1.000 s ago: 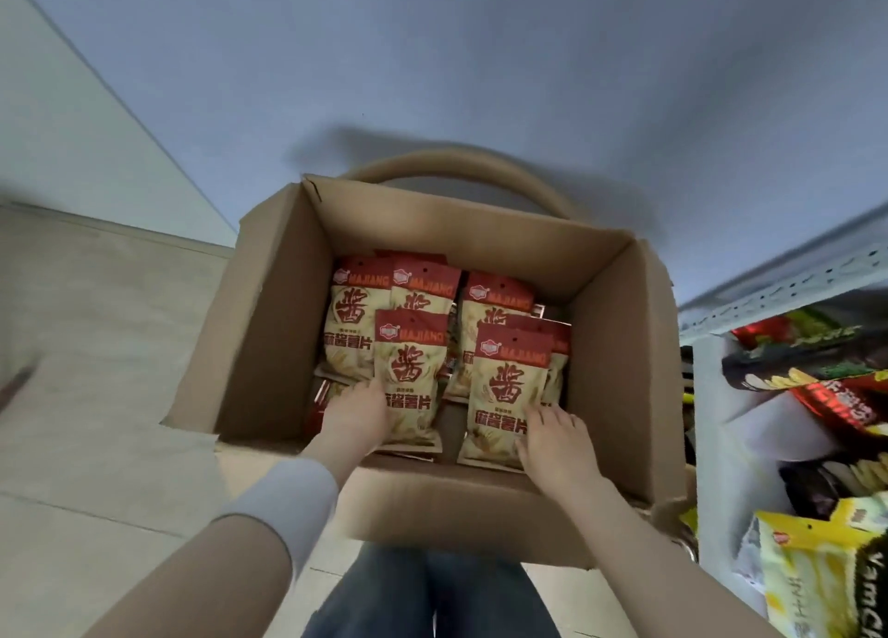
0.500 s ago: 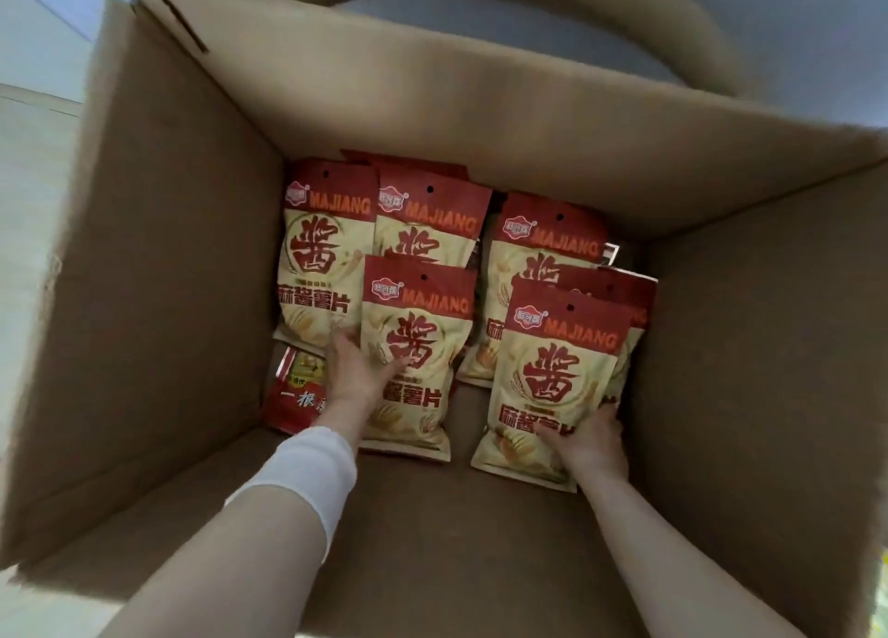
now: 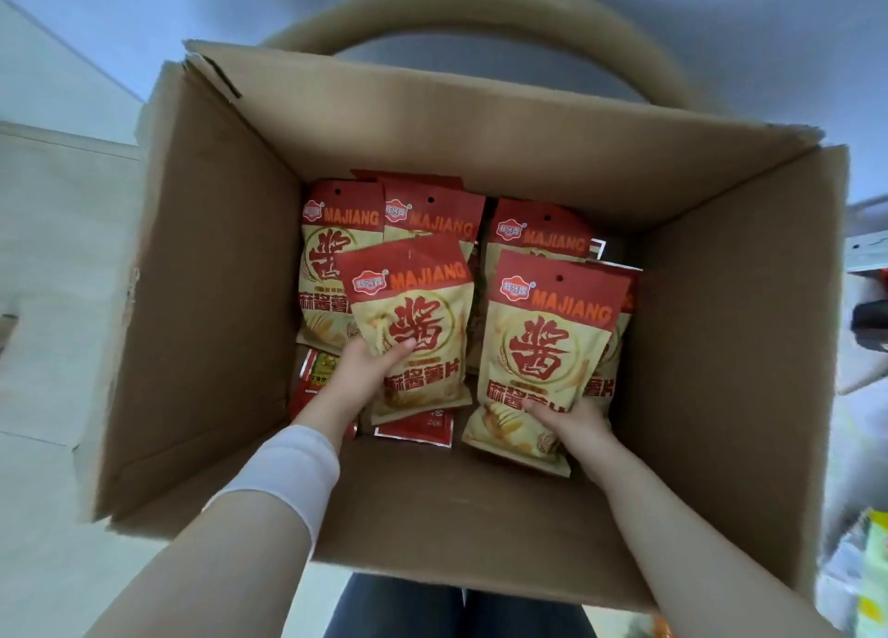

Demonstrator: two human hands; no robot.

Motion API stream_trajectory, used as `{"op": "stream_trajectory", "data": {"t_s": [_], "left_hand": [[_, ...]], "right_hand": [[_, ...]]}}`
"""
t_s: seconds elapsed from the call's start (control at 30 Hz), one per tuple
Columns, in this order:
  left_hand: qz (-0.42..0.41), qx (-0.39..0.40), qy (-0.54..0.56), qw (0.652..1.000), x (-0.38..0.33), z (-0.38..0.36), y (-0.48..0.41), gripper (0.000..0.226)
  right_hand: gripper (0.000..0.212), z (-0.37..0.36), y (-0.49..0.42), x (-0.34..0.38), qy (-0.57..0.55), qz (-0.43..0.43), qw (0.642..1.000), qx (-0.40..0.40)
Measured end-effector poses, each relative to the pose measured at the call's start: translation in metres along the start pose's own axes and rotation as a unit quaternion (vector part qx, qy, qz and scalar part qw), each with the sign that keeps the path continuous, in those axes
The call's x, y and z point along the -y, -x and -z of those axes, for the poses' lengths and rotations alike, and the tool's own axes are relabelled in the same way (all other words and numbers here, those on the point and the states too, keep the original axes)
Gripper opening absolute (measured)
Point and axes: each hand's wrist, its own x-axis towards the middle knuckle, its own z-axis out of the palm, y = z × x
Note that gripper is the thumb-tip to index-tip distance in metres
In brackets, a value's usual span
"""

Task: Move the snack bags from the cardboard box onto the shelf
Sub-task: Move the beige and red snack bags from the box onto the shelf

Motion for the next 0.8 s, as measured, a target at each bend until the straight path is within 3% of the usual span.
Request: {"op": "stream_trajectory", "data": {"t_s": [0.27, 0.4, 0.7, 0.8], "left_hand": [[-0.177, -0.010, 0.023, 0.984, -0.110, 0.010, 0.098, 0.041], [-0.275, 0.041, 0.032, 0.960, -0.152, 0.000, 0.156, 0.035], [-0.394, 0.203, -0.013, 0.897, -0.186, -0.068, 0.291, 0.012], [-0.441, 0.265, -0.034, 0.857, -0.184, -0.107, 0.351, 0.017]], "right_hand": [[0.034, 0.049, 0.126, 0.035, -0.171, 0.118, 0.978, -0.032], [0.041, 0.053, 0.210, 0.015, -0.223, 0.173, 0.956, -0.079], [0.039, 0.047, 0.359, -0.084, -0.390, 0.250, 0.839, -0.285], [0.032, 0.057, 0.410, -0.130, -0.430, 0.254, 0.799, -0.336]]}}
